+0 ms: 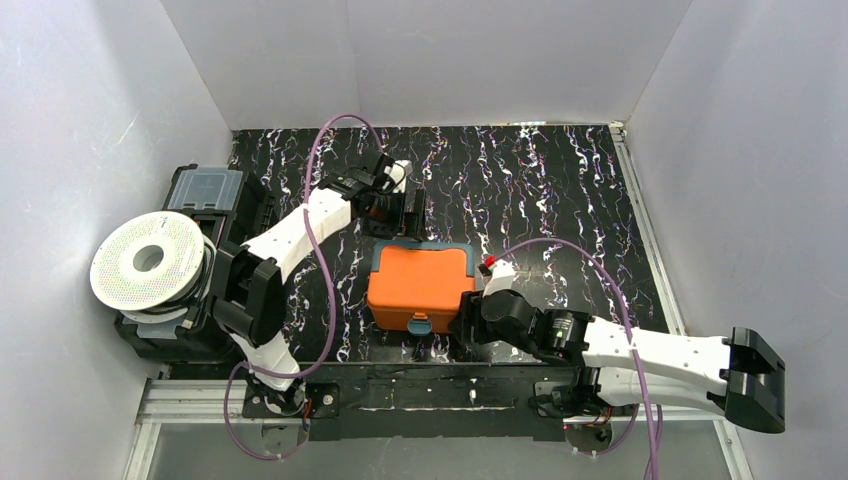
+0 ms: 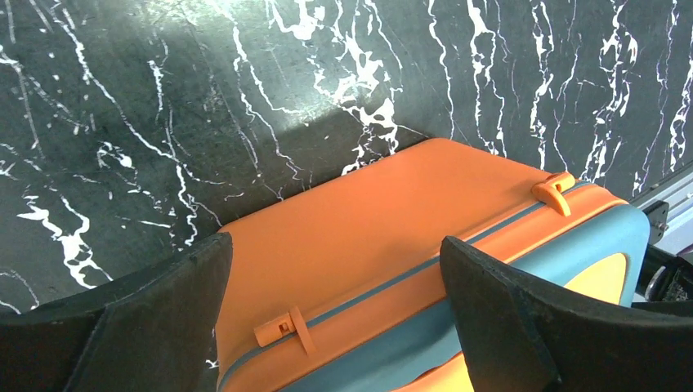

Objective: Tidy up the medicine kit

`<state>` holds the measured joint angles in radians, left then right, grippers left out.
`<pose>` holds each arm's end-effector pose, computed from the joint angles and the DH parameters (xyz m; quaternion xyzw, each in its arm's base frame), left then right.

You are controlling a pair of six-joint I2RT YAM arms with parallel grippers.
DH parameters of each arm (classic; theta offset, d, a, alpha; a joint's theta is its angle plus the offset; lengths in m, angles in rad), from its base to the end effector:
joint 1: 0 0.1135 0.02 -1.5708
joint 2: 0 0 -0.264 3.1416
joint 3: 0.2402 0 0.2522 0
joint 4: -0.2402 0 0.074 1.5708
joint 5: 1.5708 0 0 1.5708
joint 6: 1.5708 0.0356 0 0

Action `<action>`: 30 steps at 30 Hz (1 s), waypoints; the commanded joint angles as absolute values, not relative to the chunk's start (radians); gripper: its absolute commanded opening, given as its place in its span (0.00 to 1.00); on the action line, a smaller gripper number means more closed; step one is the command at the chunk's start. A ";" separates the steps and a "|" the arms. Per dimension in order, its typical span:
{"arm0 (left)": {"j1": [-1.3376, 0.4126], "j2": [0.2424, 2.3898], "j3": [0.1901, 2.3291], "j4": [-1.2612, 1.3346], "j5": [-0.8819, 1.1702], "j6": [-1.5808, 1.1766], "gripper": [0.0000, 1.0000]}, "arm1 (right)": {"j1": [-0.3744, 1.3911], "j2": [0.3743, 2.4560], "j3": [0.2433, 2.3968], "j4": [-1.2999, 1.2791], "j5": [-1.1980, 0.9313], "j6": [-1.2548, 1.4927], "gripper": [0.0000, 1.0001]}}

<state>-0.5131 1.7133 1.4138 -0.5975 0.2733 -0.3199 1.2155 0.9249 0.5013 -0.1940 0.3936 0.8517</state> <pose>0.3236 -0.1933 0.2753 0.1350 0.9263 -0.2501 0.2475 0.0811 0.1792 0.2164 -0.0694 0.8733 0.2976 0.3795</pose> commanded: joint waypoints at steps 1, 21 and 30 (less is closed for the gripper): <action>-0.507 1.618 1.373 -0.650 0.280 -0.307 0.98 | 1.184 0.956 0.580 -0.137 0.471 0.876 0.66; -0.494 1.419 1.154 -0.655 0.259 -0.350 0.98 | 0.903 1.137 0.673 -0.026 0.187 0.767 0.67; -0.494 1.296 1.005 -0.601 0.303 -0.402 0.98 | 0.816 1.222 0.744 -0.038 0.043 0.678 0.67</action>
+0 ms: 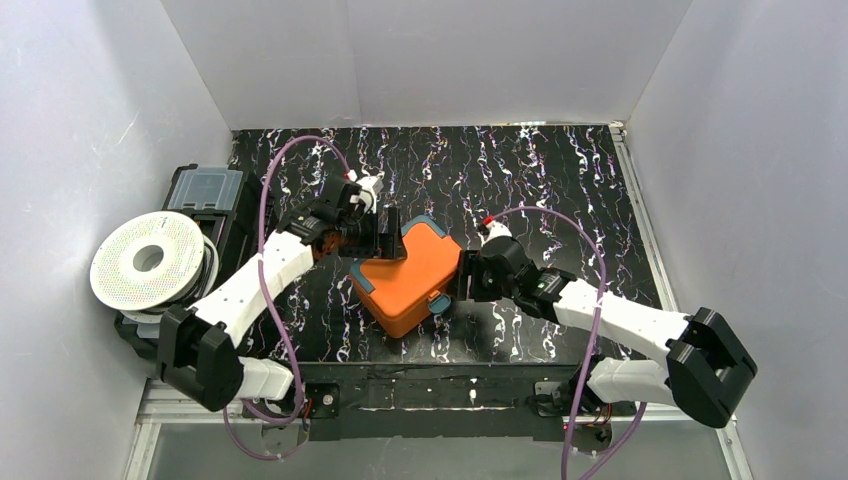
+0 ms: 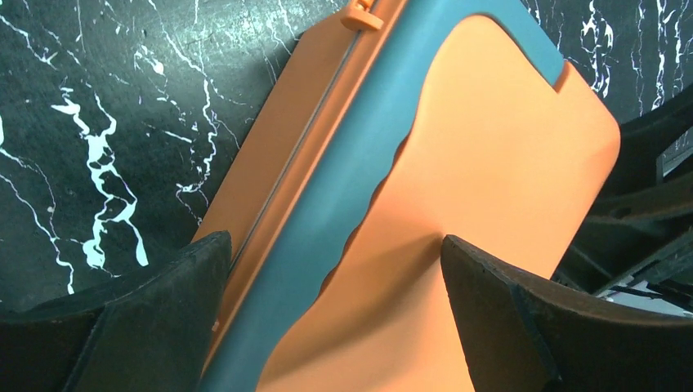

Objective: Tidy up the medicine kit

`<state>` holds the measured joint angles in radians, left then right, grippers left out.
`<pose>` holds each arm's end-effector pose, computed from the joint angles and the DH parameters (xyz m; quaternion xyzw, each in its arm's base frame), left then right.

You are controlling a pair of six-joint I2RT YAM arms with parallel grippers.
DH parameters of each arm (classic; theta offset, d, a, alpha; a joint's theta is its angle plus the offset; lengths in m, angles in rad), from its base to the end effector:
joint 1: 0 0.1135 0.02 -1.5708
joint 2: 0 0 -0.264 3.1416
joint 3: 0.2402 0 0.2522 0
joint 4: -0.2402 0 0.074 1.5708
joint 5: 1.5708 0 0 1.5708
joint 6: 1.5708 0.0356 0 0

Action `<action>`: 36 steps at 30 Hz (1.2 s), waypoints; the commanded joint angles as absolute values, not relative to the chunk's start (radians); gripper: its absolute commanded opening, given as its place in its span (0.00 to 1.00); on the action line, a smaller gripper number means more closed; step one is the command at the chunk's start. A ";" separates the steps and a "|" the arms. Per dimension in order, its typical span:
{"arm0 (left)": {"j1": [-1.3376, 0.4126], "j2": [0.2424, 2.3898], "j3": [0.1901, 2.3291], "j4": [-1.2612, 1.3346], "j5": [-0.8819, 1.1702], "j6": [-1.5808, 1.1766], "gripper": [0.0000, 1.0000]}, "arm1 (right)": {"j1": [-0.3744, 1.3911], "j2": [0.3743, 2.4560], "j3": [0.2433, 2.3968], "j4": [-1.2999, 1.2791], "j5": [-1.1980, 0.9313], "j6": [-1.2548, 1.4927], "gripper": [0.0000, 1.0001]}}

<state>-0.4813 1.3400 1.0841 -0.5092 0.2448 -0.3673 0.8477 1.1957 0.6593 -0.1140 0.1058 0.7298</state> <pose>0.2531 -0.1419 0.2914 0.0998 0.9089 -0.2626 0.3084 0.1693 0.1861 0.2193 -0.0293 0.8945 0.2813 0.3462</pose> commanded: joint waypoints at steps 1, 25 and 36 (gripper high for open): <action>-0.494 1.280 0.992 -0.596 0.308 -0.408 0.98 | 0.809 1.232 0.752 -0.042 0.032 0.666 0.68; -0.506 1.010 0.751 -0.525 0.335 -0.550 0.98 | 0.721 1.037 0.763 -0.238 -0.047 0.660 0.69; -0.528 0.886 0.670 -0.478 0.359 -0.616 0.98 | 0.721 0.849 0.597 -0.235 -0.088 0.874 0.65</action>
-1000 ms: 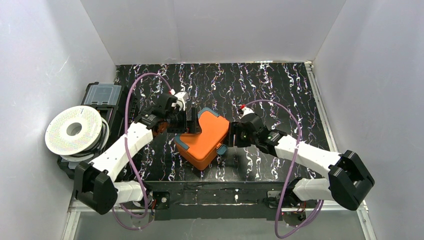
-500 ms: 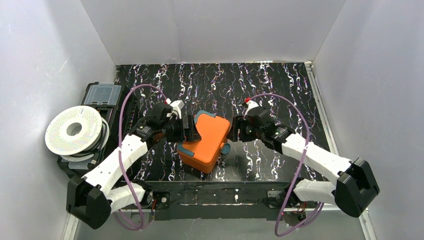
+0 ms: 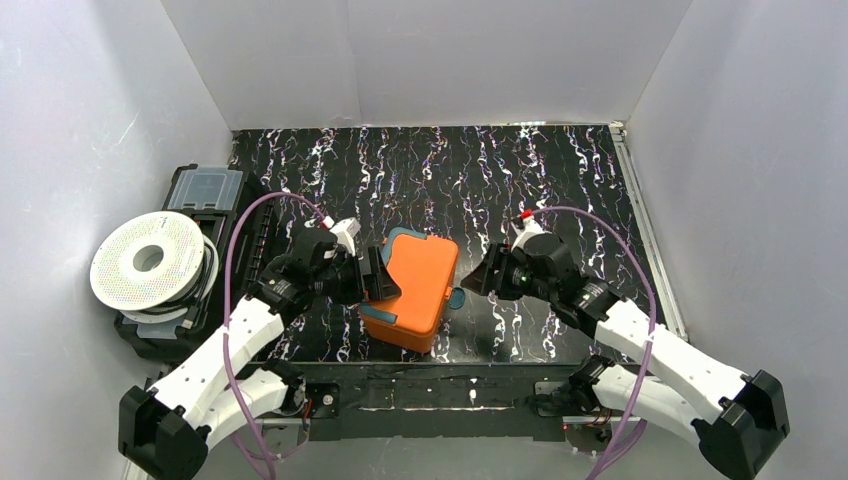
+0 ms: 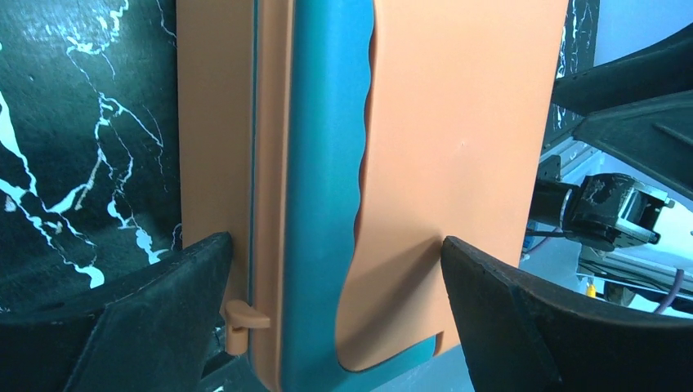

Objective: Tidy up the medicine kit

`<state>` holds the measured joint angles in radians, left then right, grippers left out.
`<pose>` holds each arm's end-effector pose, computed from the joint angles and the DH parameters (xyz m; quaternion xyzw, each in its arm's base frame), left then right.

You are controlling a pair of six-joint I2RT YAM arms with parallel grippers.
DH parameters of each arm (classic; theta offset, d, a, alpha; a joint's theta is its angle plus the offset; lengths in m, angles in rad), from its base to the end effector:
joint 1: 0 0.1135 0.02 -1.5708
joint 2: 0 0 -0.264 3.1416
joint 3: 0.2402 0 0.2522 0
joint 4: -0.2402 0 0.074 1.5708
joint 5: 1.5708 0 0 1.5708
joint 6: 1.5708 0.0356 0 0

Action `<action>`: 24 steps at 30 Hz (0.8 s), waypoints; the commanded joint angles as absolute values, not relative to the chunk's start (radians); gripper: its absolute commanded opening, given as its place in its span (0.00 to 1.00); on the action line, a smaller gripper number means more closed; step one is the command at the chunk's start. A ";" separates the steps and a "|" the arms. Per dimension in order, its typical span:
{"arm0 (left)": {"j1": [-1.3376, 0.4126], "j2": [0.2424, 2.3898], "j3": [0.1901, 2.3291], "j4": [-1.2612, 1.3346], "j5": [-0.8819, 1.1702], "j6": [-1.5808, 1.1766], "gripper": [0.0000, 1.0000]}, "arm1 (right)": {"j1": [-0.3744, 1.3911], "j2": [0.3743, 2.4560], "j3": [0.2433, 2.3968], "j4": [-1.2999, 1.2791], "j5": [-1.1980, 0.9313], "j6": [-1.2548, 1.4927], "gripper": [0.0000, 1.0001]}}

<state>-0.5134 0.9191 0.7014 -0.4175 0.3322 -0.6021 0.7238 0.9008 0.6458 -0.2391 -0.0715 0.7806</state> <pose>0.1674 -0.1077 0.2652 0.0355 0.8827 -0.3606 0.2992 0.1517 0.1374 0.2648 0.0061 0.8582 0.3725 0.3532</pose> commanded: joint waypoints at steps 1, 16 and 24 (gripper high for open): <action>-0.528 0.881 0.673 -0.480 0.355 -0.612 0.98 | 0.721 0.837 0.580 -0.230 -0.088 0.889 0.65; -0.528 0.970 0.790 -0.508 0.268 -0.517 0.98 | 0.721 0.819 0.441 -0.041 -0.116 1.051 0.59; -0.528 1.006 0.789 -0.473 0.298 -0.527 0.98 | 0.721 0.850 0.421 0.025 -0.133 1.079 0.55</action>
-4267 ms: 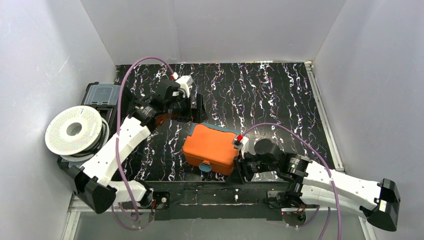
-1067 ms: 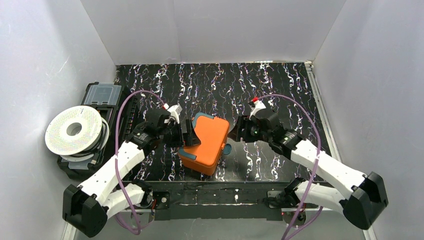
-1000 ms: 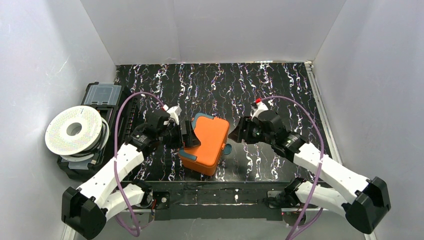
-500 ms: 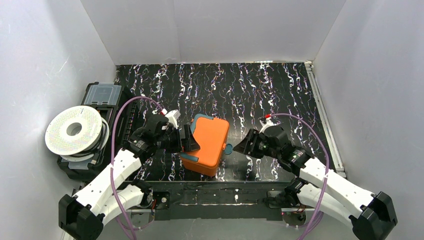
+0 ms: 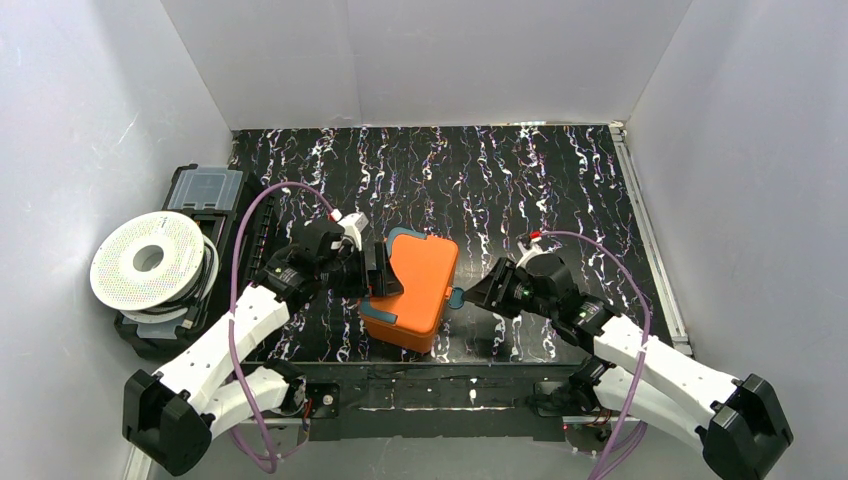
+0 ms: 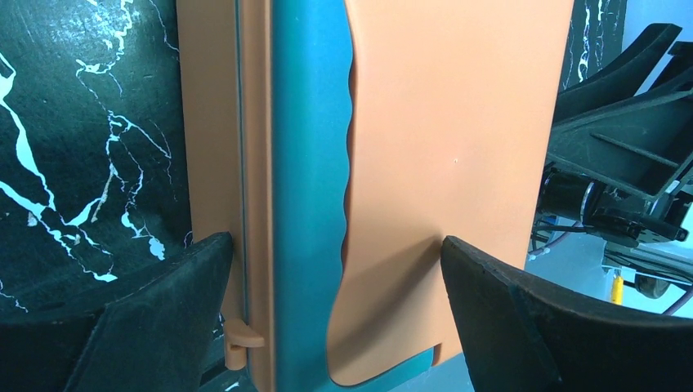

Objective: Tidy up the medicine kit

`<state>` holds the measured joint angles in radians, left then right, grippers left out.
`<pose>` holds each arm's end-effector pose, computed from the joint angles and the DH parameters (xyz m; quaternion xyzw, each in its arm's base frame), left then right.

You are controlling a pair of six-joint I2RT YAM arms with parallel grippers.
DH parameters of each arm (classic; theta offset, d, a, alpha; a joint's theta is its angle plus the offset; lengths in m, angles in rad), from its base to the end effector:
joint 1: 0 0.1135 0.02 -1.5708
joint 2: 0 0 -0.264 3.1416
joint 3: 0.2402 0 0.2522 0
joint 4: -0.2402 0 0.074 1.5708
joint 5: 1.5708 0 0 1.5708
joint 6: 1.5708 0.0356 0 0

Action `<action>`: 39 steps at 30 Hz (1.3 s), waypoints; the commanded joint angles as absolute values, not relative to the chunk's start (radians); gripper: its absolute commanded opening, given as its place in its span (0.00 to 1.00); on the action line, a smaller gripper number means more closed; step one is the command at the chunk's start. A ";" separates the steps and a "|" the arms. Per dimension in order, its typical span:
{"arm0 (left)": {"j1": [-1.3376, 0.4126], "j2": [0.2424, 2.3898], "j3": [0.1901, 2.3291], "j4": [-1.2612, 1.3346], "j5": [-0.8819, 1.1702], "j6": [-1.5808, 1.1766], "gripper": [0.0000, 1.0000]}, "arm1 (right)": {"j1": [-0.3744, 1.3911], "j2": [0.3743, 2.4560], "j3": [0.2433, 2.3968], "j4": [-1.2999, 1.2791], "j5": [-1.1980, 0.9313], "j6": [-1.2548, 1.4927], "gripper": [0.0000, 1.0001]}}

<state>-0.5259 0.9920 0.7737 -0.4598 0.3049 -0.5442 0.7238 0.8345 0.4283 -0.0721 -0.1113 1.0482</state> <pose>0.1778 -0.1156 0.2723 0.0574 0.8921 -0.3354 0.2972 0.1387 0.1278 0.2171 0.1093 0.8466 0.4318 0.2913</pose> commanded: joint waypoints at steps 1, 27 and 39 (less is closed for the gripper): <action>-0.528 1.007 0.788 -0.470 0.301 -0.527 0.98 | 0.721 0.853 0.417 0.033 -0.135 1.082 0.55; -0.528 1.014 0.762 -0.453 0.324 -0.531 0.98 | 0.722 0.881 0.374 0.143 -0.173 1.160 0.33; -0.528 1.016 0.753 -0.445 0.333 -0.533 0.98 | 0.722 0.884 0.386 0.161 -0.182 1.174 0.29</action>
